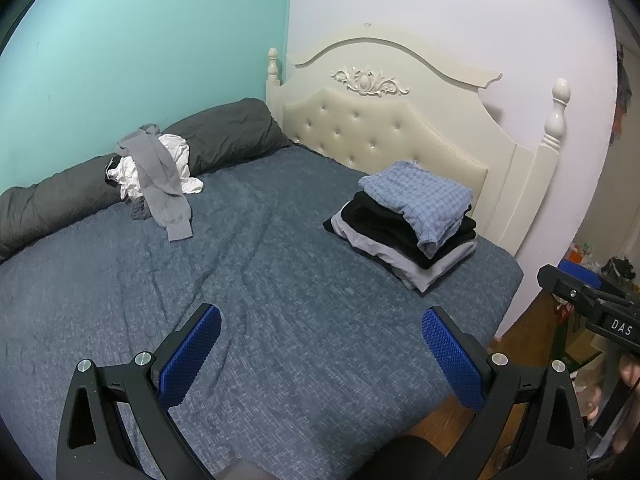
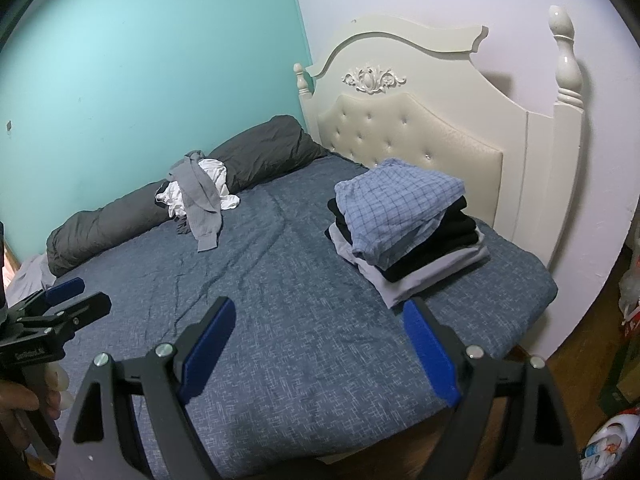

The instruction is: Fold clothes

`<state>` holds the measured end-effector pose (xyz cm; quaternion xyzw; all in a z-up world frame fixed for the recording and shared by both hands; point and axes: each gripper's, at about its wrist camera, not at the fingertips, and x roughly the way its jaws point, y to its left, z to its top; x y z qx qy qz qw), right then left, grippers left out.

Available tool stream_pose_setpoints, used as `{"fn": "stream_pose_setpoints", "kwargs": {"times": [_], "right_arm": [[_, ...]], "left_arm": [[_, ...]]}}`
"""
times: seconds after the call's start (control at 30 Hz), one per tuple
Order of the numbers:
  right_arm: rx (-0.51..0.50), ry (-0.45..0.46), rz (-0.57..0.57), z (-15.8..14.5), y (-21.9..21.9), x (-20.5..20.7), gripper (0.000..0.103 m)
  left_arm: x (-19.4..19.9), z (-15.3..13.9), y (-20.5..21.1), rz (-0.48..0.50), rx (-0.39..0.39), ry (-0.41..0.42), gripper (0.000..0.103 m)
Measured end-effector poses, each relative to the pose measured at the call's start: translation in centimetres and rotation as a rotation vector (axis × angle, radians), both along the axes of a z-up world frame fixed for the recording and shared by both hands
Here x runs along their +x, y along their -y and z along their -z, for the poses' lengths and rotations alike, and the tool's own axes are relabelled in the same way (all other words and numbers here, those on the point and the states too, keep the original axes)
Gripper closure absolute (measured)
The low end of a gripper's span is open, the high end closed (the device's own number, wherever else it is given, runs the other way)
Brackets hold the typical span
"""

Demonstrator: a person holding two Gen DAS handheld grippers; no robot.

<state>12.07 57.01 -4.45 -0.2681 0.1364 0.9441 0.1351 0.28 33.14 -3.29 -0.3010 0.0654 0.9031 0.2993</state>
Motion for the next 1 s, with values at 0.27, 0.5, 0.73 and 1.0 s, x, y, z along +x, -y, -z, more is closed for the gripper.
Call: {"fn": "stream_pose_setpoints", "kwargs": {"times": [0.27,0.5,0.73,1.0], "right_arm": [[-0.001,-0.003,0.004,-0.09,0.01,0.19,0.016],[-0.004,0.000,0.006,0.02,0.02,0.34,0.016],[-0.007,0.002,0.006,0.07,-0.02,0.35,0.016],[-0.008,0.004,0.006,0.20,0.04,0.36,0.016]], "left_arm": [[0.30,-0.21,-0.23,0.004,-0.003,-0.008,0.000],[0.50,-0.25,-0.39,0.008,-0.004,-0.006,0.000],[0.44,-0.31,-0.30,0.014,-0.003,-0.001,0.000],[0.61,-0.32,-0.55,0.026,-0.005,-0.009,0.000]]}}
